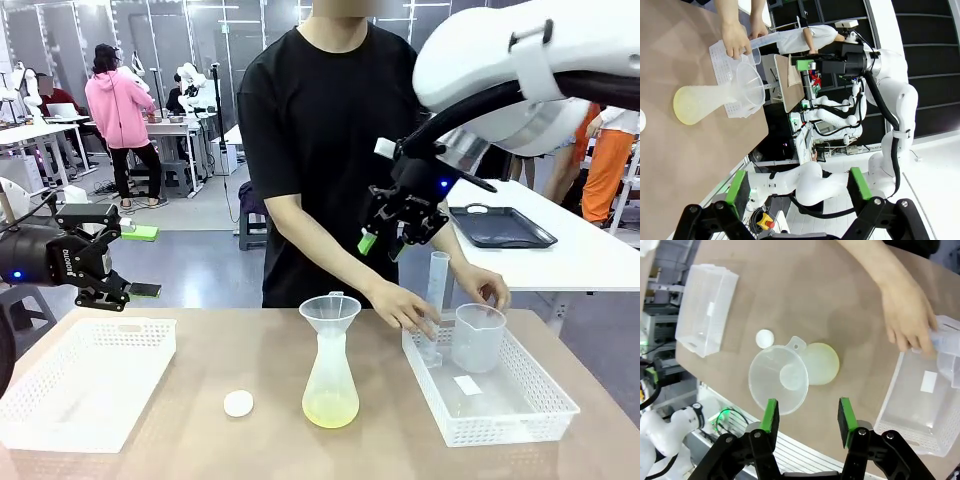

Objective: Prepare the solutions needed for the experiment.
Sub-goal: Once the solution is in the Big flask , pick up the Plastic Funnel and place it back into the right Organizing basket.

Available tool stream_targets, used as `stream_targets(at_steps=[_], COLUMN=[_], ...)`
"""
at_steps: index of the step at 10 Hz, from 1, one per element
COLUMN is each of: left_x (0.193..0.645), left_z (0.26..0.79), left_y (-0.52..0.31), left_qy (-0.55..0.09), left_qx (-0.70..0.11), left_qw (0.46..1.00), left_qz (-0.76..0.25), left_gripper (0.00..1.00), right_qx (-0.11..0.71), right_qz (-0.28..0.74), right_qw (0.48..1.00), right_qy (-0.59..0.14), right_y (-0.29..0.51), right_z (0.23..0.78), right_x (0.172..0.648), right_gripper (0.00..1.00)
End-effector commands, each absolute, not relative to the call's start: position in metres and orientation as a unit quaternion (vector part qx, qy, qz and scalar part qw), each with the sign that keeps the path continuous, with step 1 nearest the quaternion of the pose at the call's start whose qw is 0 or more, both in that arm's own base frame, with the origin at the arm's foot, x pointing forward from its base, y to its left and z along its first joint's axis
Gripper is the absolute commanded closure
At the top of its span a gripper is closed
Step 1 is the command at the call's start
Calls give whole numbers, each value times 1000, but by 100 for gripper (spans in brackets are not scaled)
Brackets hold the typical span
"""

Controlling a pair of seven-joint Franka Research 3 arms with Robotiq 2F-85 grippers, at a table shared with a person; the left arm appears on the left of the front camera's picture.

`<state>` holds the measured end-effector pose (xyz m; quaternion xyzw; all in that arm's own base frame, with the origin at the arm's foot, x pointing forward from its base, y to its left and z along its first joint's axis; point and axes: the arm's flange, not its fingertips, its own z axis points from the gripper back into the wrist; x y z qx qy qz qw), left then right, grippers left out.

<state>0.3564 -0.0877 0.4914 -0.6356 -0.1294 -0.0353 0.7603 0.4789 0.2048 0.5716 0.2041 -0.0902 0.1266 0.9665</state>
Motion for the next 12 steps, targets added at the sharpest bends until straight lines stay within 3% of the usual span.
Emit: stream_targets(at_steps=[1, 7, 9, 12], left_x=[357, 357, 357, 357], left_z=[493, 493, 493, 493], left_y=[-89, -89, -89, -89], left_qy=[-134, -134, -134, -134], left_qx=[-635, -635, -635, -635], left_qw=[760, 760, 760, 760], left_qz=[-35, -35, -35, -35], left_gripper=[0, 0, 0, 0], right_qx=[183, 194, 204, 207], right_qz=[115, 121, 207, 258], right_qw=[973, 969, 955, 944], right_qy=[-78, -89, -59, -19], right_y=[215, 206, 226, 249], right_z=[580, 575, 565, 541], right_x=[485, 483, 490, 498], right_gripper=[40, 40, 40, 40])
